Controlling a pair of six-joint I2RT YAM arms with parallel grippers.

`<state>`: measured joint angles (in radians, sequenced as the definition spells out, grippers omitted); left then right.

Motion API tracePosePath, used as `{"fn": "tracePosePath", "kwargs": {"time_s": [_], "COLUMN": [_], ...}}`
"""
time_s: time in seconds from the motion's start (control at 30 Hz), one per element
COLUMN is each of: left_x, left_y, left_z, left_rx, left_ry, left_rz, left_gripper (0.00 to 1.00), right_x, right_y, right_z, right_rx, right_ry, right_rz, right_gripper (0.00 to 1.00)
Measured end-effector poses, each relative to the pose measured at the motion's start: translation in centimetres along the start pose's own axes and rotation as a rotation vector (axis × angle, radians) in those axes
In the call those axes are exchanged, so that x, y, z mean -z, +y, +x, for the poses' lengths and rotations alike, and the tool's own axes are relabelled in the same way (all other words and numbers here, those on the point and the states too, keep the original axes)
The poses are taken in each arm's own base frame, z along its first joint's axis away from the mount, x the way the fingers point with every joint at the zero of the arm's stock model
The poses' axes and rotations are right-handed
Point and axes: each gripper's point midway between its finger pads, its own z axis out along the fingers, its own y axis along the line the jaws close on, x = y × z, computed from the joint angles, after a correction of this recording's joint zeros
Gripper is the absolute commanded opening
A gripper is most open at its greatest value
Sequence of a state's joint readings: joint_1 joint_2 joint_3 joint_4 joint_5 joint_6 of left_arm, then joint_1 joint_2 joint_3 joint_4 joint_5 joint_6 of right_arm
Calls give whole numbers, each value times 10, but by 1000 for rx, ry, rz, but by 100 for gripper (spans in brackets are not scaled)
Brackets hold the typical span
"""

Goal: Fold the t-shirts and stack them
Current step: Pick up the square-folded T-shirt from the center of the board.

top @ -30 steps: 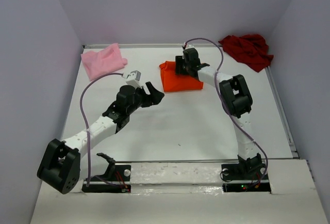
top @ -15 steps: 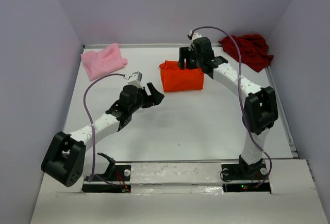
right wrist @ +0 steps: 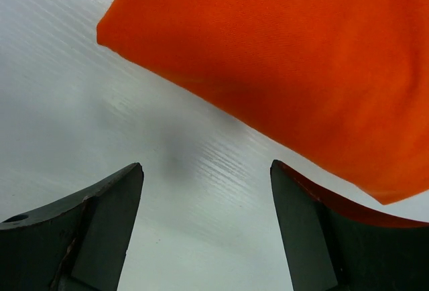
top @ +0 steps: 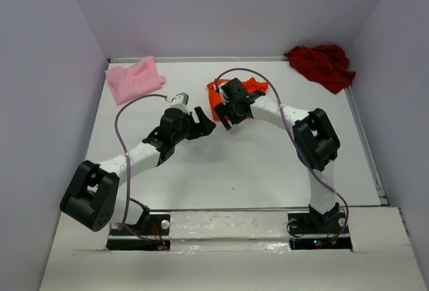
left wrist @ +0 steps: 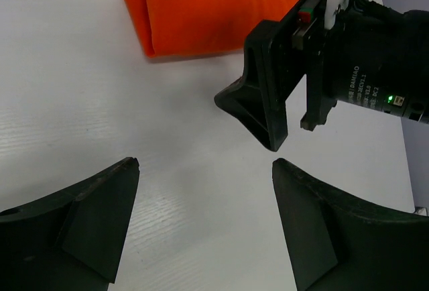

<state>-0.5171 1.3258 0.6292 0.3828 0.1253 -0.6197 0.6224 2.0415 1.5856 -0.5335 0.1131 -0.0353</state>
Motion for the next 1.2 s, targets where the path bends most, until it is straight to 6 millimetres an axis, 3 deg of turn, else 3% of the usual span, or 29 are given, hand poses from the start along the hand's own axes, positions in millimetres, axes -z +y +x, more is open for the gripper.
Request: {"fn": "tracePosePath", "kwargs": {"time_s": [0.07,0.4,0.7,1.0,1.07,1.17,1.2], "left_x": [-2,-6,-2,14,15,17,18], "left_y": [-1,-8,-7,3,5,9,10], "left_z": [1,4,-6,-28,-31,-35,-35], "left_rx": [3,24,54,88,95,107,111], "left_ry": [3,24,10,-57,-66,-77,-78], "left_rz": [6,53,74,71,69,63,61], "left_gripper": [90,90,90,90,90,90,90], "right_x": [0,-6,-12,-33,-34,-36,-37], "right_y": [1,-29,-30,-24,-23,-21,-21], "right_z": [3,-3,-22,-9,-10,-10,-9], "right_rx": [62,220,266,273,269,266,267], "right_ry": [11,-31,-105,-88,-92,-94,-91], "right_rz": [31,192,203,174,171,164,162], "right_gripper": [82,82,77,75,71,46,31]}}
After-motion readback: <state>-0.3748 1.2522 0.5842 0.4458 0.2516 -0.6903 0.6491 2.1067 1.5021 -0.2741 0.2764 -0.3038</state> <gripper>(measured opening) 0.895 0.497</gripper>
